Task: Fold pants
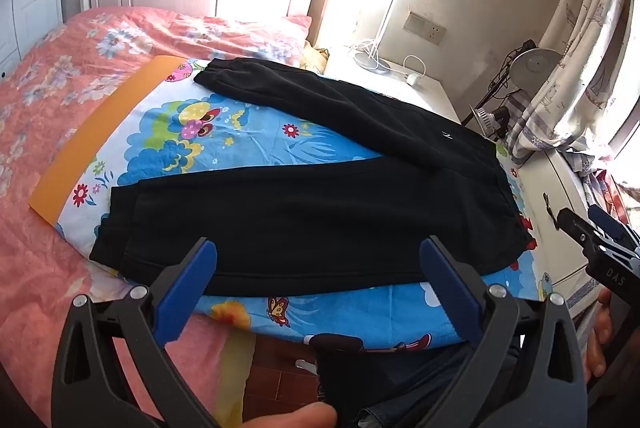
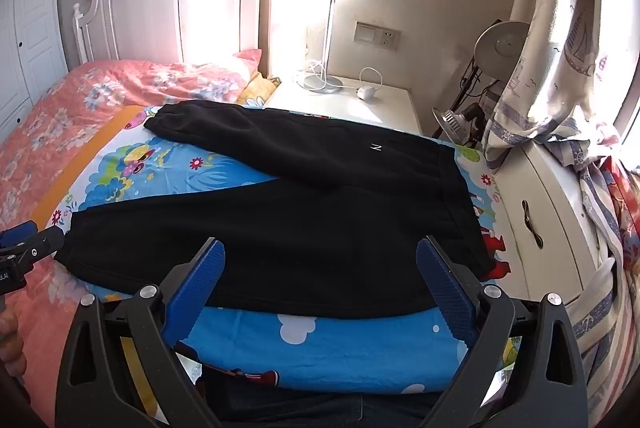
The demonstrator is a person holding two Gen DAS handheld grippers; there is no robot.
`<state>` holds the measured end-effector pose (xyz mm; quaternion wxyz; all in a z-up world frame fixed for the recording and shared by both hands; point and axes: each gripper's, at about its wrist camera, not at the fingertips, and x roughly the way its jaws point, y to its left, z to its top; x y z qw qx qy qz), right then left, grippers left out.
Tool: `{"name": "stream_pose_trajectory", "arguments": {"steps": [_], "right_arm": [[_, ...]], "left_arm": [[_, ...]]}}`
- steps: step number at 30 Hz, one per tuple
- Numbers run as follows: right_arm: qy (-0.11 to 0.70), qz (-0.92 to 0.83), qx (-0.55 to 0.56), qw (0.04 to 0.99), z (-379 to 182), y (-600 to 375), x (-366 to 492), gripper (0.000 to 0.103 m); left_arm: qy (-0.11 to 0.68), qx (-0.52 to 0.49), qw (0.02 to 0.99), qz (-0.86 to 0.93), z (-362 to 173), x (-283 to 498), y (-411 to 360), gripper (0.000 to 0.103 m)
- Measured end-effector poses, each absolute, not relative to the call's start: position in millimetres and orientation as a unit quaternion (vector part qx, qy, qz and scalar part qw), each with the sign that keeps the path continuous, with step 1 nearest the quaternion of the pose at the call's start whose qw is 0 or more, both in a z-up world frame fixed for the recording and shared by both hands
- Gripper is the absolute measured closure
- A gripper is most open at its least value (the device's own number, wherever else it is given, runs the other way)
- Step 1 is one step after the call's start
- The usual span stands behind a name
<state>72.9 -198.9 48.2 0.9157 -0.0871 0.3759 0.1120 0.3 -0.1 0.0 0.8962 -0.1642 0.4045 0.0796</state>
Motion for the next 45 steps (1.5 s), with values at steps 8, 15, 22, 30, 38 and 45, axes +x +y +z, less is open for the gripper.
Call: {"name": "stream_pose_trajectory", "arguments": {"steps": [8, 15, 22, 30, 38, 45], "right_arm": [[0.381, 0.116, -0.087, 0.913, 45.2, -200.5, 75.2, 0.010], [0.375, 0.119, -0.090, 0.915, 39.1, -199.5, 69.4, 0.010], [0.379, 0.115, -0.086, 0.914, 44.6, -200.1, 75.4, 0.010], [0.380, 0.115, -0.087, 0.914, 44.5, -200.5, 76.2, 0.010], [0.380, 0.115, -0.088, 0.913, 45.4, -200.1, 75.9, 0.010], [0.381, 0.115, -0.088, 0.913, 44.9, -200.0, 75.6, 0.010]], "left_arm": [[0.400, -0.152, 0.899, 0.090, 3.8, -0.1, -4.7, 0.002], [0.380, -0.121, 0.907, 0.134, 4.9, -3.5, -10.1, 0.002], [0.374, -0.108, 0.911, 0.135, 7.4, -5.2, -20.9, 0.002], [0.369, -0.104, 0.914, 0.132, 10.9, -7.5, -26.0, 0.002], [0.370, -0.105, 0.914, 0.132, 11.2, -6.4, -26.5, 0.002], [0.370, -0.105, 0.914, 0.132, 11.7, -6.0, -26.7, 0.002]]}}
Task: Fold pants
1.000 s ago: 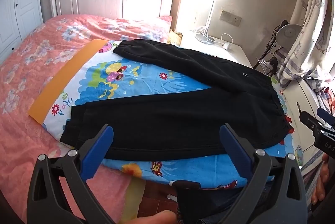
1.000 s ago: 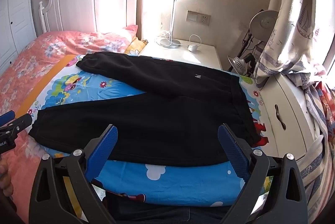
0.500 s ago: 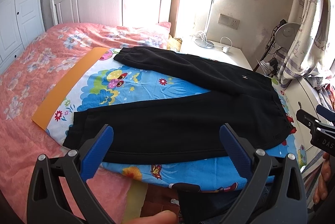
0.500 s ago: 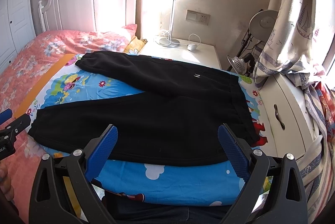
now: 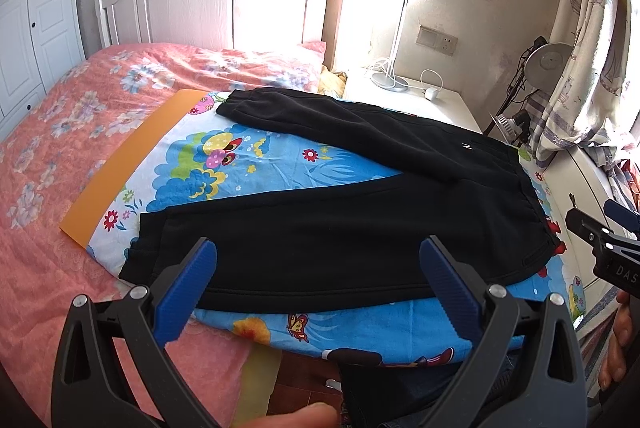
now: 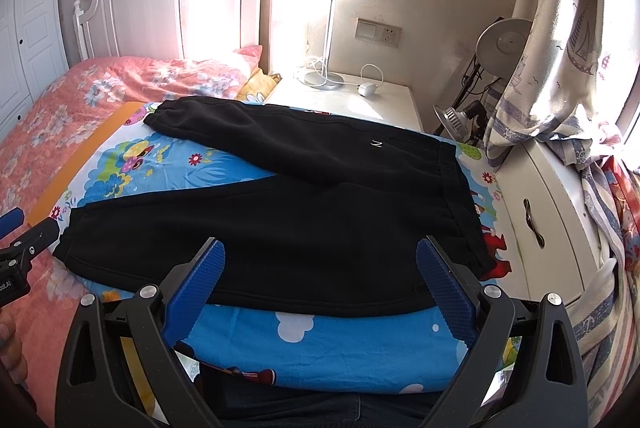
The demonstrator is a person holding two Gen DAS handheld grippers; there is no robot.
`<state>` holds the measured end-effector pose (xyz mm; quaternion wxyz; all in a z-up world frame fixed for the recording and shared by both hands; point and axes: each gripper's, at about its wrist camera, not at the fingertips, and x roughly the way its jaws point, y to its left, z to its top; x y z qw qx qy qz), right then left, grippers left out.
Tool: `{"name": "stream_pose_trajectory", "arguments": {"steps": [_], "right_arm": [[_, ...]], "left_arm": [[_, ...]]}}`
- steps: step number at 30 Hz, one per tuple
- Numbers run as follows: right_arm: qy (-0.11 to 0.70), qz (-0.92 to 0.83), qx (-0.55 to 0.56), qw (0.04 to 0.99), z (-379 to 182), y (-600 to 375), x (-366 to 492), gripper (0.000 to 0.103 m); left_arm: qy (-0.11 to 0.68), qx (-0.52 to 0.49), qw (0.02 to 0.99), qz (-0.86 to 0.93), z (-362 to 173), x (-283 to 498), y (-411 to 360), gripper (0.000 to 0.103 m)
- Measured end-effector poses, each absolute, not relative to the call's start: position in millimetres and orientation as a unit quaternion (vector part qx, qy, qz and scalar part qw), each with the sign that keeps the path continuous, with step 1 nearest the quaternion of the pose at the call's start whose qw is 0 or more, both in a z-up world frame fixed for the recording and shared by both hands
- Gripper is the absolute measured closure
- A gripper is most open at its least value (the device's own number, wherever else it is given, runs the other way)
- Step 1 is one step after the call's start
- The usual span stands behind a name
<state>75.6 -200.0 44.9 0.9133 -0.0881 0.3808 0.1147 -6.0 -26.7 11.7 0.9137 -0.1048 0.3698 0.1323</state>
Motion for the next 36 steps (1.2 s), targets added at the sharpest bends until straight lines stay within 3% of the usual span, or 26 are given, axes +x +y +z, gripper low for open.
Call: {"name": "stream_pose_trajectory", "arguments": {"steps": [36], "right_arm": [[0.383, 0.114, -0.090, 0.912, 40.3, -200.0, 73.6, 0.010]], "left_arm": [[0.365, -0.098, 0.915, 0.143, 9.7, -7.9, -26.3, 0.002]]}}
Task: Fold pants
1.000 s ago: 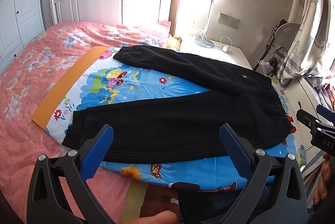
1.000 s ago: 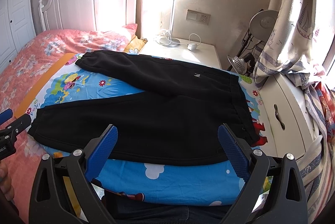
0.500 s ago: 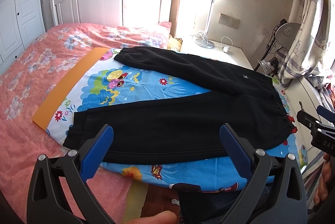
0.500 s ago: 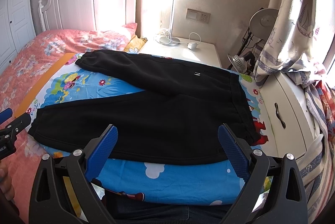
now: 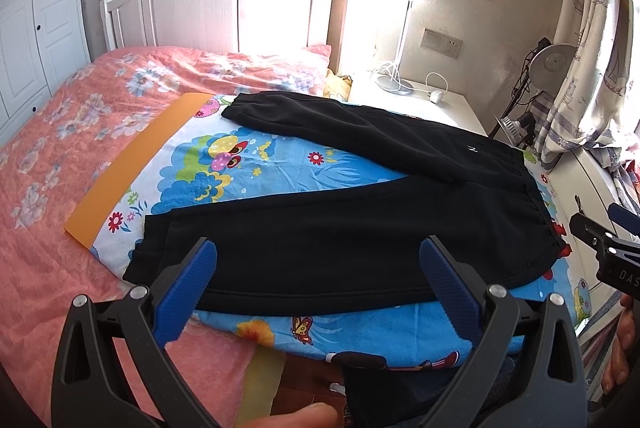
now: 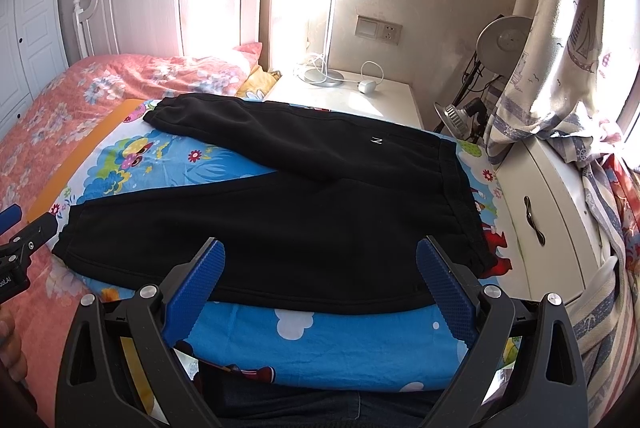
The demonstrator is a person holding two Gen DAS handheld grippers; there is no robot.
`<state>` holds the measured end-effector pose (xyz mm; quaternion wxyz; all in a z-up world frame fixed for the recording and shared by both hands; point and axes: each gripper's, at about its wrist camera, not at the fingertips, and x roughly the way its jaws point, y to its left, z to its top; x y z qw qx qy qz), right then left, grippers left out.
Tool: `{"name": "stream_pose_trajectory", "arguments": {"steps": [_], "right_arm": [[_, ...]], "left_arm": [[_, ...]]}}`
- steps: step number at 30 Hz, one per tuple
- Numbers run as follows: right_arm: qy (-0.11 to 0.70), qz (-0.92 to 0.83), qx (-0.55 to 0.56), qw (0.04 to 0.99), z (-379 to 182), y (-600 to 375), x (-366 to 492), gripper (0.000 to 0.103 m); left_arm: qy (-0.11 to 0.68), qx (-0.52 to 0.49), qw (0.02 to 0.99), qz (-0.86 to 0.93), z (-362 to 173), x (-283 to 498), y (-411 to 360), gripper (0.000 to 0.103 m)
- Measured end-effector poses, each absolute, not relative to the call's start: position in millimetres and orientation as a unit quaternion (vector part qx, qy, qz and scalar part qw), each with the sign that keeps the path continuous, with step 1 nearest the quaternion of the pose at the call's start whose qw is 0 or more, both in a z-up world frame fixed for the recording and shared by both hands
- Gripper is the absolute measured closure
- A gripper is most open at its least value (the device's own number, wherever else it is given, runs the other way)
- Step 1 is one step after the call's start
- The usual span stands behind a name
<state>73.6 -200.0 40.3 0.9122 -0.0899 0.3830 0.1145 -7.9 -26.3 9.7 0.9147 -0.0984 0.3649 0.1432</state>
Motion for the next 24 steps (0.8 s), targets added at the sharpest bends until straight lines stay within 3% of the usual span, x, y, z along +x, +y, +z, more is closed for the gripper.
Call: {"name": "stream_pose_trajectory", "arguments": {"steps": [24], "right_arm": [[0.384, 0.114, -0.092, 0.912, 37.2, -200.4, 73.5, 0.010]], "left_arm": [[0.327, -0.075, 0.910, 0.242, 12.9, -7.0, -32.5, 0.002]]}}
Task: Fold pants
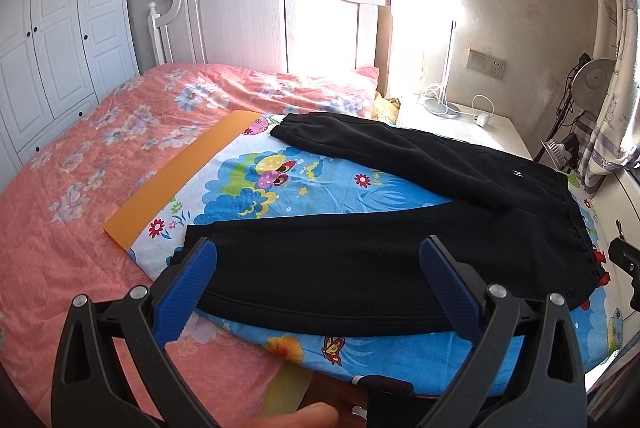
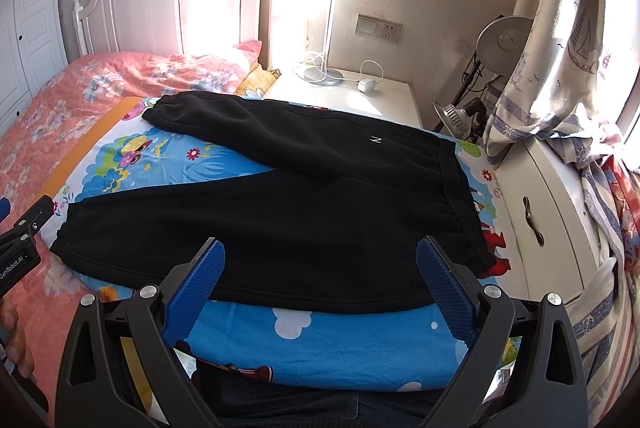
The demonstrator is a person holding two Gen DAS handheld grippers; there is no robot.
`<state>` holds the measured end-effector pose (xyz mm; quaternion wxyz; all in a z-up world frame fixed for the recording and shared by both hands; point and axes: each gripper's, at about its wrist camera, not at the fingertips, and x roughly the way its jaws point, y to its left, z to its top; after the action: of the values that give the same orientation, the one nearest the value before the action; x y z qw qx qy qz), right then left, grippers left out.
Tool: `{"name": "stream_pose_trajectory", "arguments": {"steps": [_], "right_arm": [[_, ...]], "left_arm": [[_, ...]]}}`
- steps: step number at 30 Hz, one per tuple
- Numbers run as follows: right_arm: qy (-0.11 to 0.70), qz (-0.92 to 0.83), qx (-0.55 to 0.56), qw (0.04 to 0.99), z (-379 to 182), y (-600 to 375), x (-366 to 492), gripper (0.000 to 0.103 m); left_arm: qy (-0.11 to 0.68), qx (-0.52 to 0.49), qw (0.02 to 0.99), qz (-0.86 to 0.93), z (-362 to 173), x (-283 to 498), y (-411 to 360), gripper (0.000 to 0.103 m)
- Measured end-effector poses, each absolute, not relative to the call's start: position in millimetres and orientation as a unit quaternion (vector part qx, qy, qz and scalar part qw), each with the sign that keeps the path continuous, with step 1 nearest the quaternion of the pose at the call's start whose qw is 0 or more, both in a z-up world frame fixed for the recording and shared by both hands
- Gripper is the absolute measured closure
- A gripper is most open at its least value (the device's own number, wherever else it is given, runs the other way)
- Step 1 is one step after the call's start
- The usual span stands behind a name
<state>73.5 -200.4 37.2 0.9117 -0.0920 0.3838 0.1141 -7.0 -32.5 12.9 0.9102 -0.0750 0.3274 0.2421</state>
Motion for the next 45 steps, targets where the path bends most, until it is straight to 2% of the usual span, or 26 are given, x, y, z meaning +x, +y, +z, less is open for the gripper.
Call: {"name": "stream_pose_trajectory", "arguments": {"steps": [24, 45], "right_arm": [[0.383, 0.112, -0.089, 0.913, 38.2, -202.3, 74.0, 0.010], [0.384, 0.108, -0.090, 0.913, 38.0, -203.2, 76.0, 0.010]], "left_arm": [[0.323, -0.077, 0.912, 0.240, 10.4, -9.0, -30.6, 0.002], [0.365, -0.122, 0.909, 0.160, -1.8, -0.4, -22.1, 0.002]]}}
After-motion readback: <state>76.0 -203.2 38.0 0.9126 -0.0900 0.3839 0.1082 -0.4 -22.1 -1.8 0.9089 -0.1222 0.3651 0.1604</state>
